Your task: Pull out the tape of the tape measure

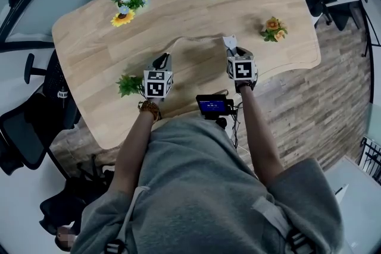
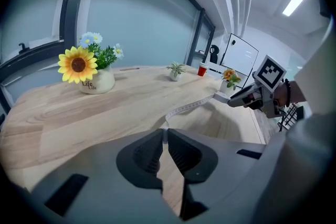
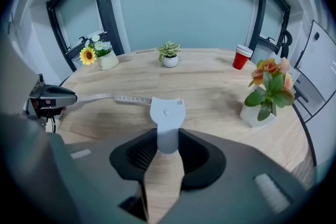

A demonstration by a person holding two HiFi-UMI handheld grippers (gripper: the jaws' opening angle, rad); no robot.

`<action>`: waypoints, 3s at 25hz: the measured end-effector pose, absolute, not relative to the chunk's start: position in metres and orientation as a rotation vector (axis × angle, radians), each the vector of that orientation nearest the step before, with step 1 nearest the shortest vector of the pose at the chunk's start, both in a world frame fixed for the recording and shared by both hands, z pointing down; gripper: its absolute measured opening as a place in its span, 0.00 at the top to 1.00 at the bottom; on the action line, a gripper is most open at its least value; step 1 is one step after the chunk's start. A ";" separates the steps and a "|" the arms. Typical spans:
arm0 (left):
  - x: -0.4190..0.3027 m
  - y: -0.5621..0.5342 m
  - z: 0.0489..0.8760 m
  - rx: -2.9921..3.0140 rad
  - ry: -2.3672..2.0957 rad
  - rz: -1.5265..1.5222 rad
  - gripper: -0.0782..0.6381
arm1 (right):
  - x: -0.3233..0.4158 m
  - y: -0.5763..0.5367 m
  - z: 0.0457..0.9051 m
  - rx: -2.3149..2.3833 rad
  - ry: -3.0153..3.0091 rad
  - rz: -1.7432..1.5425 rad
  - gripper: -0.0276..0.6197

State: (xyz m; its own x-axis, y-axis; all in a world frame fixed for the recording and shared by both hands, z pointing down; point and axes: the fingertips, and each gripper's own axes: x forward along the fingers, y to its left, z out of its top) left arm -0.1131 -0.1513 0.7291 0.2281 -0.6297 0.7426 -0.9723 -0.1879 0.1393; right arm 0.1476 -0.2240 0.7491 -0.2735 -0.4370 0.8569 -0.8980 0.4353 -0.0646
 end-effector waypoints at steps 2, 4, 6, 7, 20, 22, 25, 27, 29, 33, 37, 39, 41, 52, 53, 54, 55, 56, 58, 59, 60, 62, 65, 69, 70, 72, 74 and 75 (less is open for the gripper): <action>-0.113 -0.151 0.735 1.884 -1.464 0.742 0.84 | 0.150 -0.223 0.752 1.126 -1.872 0.718 0.75; -0.112 -0.151 0.741 1.873 -1.458 0.745 0.84 | 0.152 -0.223 0.755 1.127 -1.853 0.721 0.75; -0.112 -0.149 0.747 1.859 -1.452 0.753 0.84 | 0.153 -0.223 0.759 1.123 -1.848 0.724 0.75; -0.111 -0.148 0.750 1.851 -1.449 0.760 0.84 | 0.154 -0.223 0.761 1.118 -1.847 0.721 0.75; -0.112 -0.147 0.748 1.866 -1.484 0.769 0.84 | 0.161 -0.221 0.777 1.093 -1.812 0.658 0.74; -0.112 -0.150 0.740 1.889 -1.499 0.732 0.83 | 0.157 -0.221 0.776 1.084 -1.830 0.681 0.70; -0.113 -0.153 0.730 1.906 -1.514 0.697 0.79 | 0.161 -0.222 0.767 1.106 -1.816 0.676 0.70; -0.114 -0.156 0.724 1.918 -1.526 0.687 0.79 | 0.161 -0.222 0.762 1.118 -1.822 0.681 0.70; -0.116 -0.158 0.717 1.925 -1.544 0.676 0.79 | 0.161 -0.222 0.756 1.131 -1.829 0.675 0.70; -0.119 -0.164 0.701 1.941 -1.576 0.631 0.79 | 0.163 -0.219 0.746 1.161 -1.846 0.675 0.70; -0.119 -0.170 0.687 1.967 -1.608 0.616 0.79 | 0.166 -0.218 0.728 1.206 -1.853 0.666 0.70; -0.120 -0.171 0.680 1.980 -1.620 0.608 0.79 | 0.167 -0.218 0.720 1.223 -1.865 0.659 0.70; -0.120 -0.172 0.675 1.988 -1.629 0.599 0.79 | 0.169 -0.217 0.711 1.242 -1.871 0.655 0.70; -0.120 -0.181 0.631 2.077 -1.743 0.527 0.79 | 0.170 -0.221 0.655 1.354 -1.955 0.635 0.70; -0.121 -0.182 0.626 2.083 -1.753 0.518 0.79 | 0.170 -0.222 0.649 1.365 -1.966 0.634 0.70; -0.122 -0.182 0.621 2.088 -1.763 0.511 0.79 | 0.169 -0.223 0.643 1.375 -1.976 0.629 0.70; -0.123 -0.183 0.615 2.094 -1.776 0.502 0.79 | 0.168 -0.224 0.636 1.383 -1.988 0.620 0.70; -0.124 -0.185 0.608 2.099 -1.792 0.488 0.79 | 0.166 -0.225 0.629 1.390 -2.002 0.610 0.70; -0.127 -0.188 0.593 2.113 -1.825 0.451 0.79 | 0.163 -0.228 0.612 1.403 -2.040 0.593 0.70; -0.127 -0.189 0.585 2.122 -1.839 0.434 0.79 | 0.161 -0.230 0.604 1.408 -2.065 0.592 0.70; -0.127 -0.190 0.578 2.131 -1.851 0.420 0.79 | 0.158 -0.232 0.596 1.410 -2.094 0.592 0.70; -0.126 -0.191 0.566 2.143 -1.867 0.401 0.79 | 0.156 -0.236 0.578 1.421 -2.144 0.577 0.70; -0.122 -0.193 0.549 2.168 -1.877 0.381 0.79 | 0.153 -0.240 0.548 1.448 -2.195 0.525 0.70; -0.114 -0.200 0.517 2.228 -1.893 0.335 0.79 | 0.146 -0.244 0.503 1.478 -2.267 0.436 0.70; -0.111 -0.202 0.507 2.248 -1.898 0.315 0.79 | 0.144 -0.244 0.492 1.486 -2.284 0.411 0.70; -0.106 -0.205 0.485 2.288 -1.910 0.269 0.79 | 0.141 -0.244 0.471 1.503 -2.313 0.356 0.70; -0.099 -0.207 0.461 2.328 -1.921 0.230 0.79 | 0.138 -0.243 0.449 1.521 -2.340 0.296 0.70; -0.096 -0.208 0.448 2.352 -1.924 0.211 0.79 | 0.137 -0.243 0.438 1.532 -2.353 0.267 0.70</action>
